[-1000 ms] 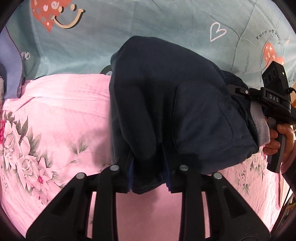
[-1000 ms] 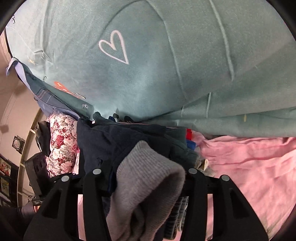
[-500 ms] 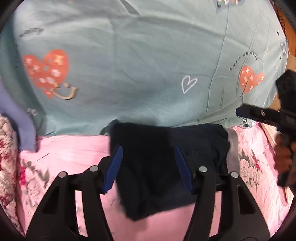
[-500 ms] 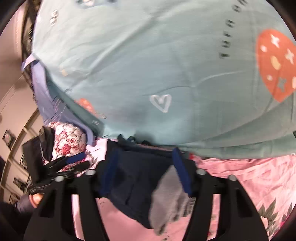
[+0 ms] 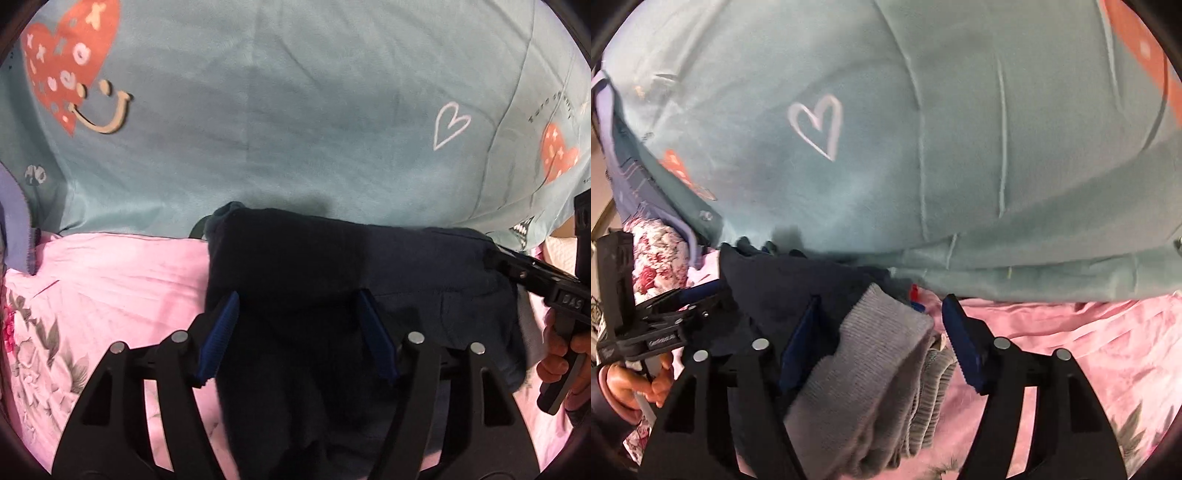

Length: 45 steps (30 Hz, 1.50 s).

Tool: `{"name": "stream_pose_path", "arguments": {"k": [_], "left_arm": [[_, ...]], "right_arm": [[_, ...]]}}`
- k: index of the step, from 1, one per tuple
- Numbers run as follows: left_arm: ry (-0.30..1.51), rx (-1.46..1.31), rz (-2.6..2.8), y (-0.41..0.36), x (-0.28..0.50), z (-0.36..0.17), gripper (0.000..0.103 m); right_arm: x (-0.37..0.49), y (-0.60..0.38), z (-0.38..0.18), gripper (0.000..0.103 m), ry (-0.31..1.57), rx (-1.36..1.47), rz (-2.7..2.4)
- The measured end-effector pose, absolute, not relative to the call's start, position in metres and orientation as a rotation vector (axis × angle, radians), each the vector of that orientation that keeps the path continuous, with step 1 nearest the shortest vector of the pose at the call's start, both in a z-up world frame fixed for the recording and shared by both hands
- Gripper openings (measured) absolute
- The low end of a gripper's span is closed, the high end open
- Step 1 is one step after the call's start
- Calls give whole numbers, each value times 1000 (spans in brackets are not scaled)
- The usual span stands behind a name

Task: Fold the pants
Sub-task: 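Lower the bundle onto the folded clothes stack with both tools, then open both tools and withdraw them from the stacked bundle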

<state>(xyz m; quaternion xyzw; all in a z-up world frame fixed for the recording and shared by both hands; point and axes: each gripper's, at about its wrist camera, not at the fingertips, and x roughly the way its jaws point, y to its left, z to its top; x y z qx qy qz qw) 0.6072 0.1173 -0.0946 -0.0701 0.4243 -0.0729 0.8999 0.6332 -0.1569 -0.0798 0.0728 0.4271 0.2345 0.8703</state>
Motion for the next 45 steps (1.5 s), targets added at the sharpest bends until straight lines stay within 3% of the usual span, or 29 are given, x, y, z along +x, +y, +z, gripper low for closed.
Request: {"name": "stream_pose_path", "arguments": {"k": [5,6,7,13,15,18,20,22,28,29,30,31,45], "left_arm": [[771,-79,-150,116,568,-57,70],[758,-76,-173,112,557,-54,71],[756,-74,-193,109,549,-54,72],[907,-16,-233,77,545,-117,76],[918,-20,-236,72,550,-129,78],[936,-28,-188,67,551,-117,78],[927,-47,-170,70,547,-102,80],[894,-26,-122,71,530,-82,93],[803,-34,-60,73,462,-24,101],[795,-33,-57,68,456,-15,101],[792,-30,-56,67,444,-7,101],[789,-27,-60,66,432,0,101],[756,-10,-24,69,315,34,101]], "right_arm": [[576,-174,-15,61,726,154,565],[568,-174,-11,57,716,140,591],[559,-169,-10,46,716,121,618],[553,-152,-76,38,898,-41,535],[560,-154,-95,41,906,-61,488],[564,-154,-89,50,926,-46,440],[560,-151,-80,51,942,-24,436],[538,-153,-56,60,895,-4,431],[462,-139,-8,71,802,23,380],[453,-137,-5,76,797,17,366],[442,-134,1,94,799,1,341],[429,-132,4,102,794,-14,319],[327,-117,18,102,765,-70,298]]}}
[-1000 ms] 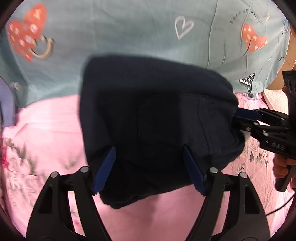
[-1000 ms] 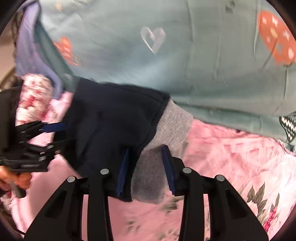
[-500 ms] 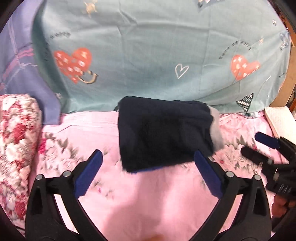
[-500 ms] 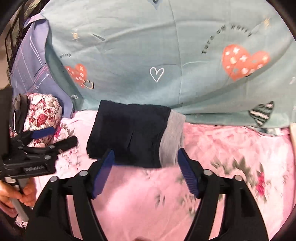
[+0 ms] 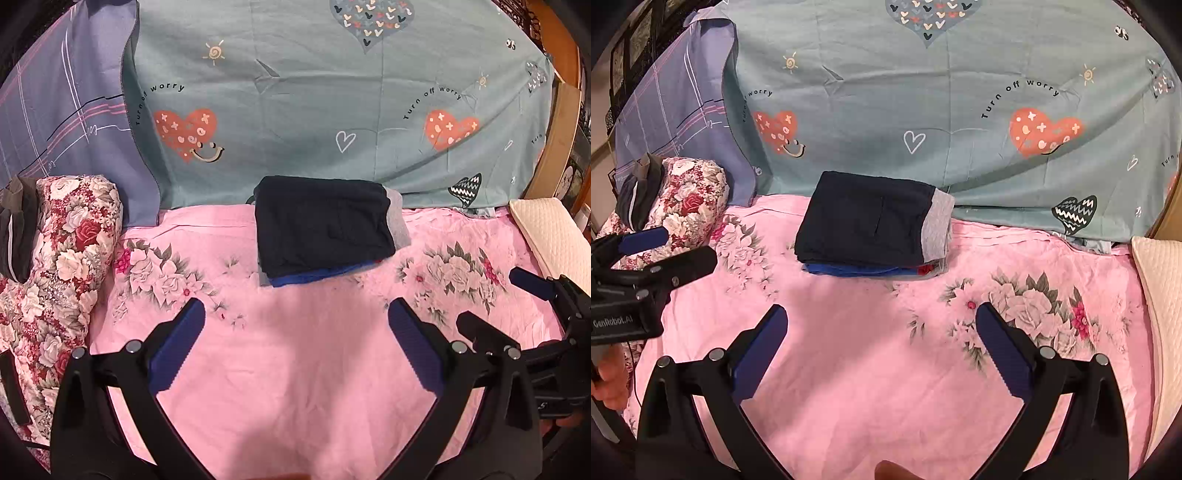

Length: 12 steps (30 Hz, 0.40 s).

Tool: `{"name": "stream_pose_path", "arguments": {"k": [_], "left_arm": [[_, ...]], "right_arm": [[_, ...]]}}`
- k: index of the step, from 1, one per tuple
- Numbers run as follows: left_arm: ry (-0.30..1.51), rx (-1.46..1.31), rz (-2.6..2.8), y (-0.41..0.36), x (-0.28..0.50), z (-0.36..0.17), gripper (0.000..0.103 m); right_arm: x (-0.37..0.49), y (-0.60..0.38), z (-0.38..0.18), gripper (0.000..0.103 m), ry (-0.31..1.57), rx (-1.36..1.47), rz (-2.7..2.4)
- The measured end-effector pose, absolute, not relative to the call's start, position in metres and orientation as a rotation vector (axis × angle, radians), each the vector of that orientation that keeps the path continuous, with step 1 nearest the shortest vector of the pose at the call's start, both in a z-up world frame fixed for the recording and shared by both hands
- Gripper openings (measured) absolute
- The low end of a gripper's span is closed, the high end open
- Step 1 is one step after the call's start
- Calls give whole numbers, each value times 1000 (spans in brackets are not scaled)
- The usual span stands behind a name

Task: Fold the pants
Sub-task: 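Open both tools and withdraw them from the stacked bundle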

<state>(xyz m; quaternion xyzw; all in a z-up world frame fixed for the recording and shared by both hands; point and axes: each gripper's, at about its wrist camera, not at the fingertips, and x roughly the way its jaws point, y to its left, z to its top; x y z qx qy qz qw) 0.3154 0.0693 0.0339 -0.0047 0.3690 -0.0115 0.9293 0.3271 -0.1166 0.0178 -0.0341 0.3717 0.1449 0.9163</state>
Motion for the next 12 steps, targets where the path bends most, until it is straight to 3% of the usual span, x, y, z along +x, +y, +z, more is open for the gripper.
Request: {"name": "stream_pose_path", "arguments": {"k": [12], "left_arm": [[751,-19,-42,68,291,35,101]], "right_arm": [[303,-122,25,102,768,-59,288]]}}
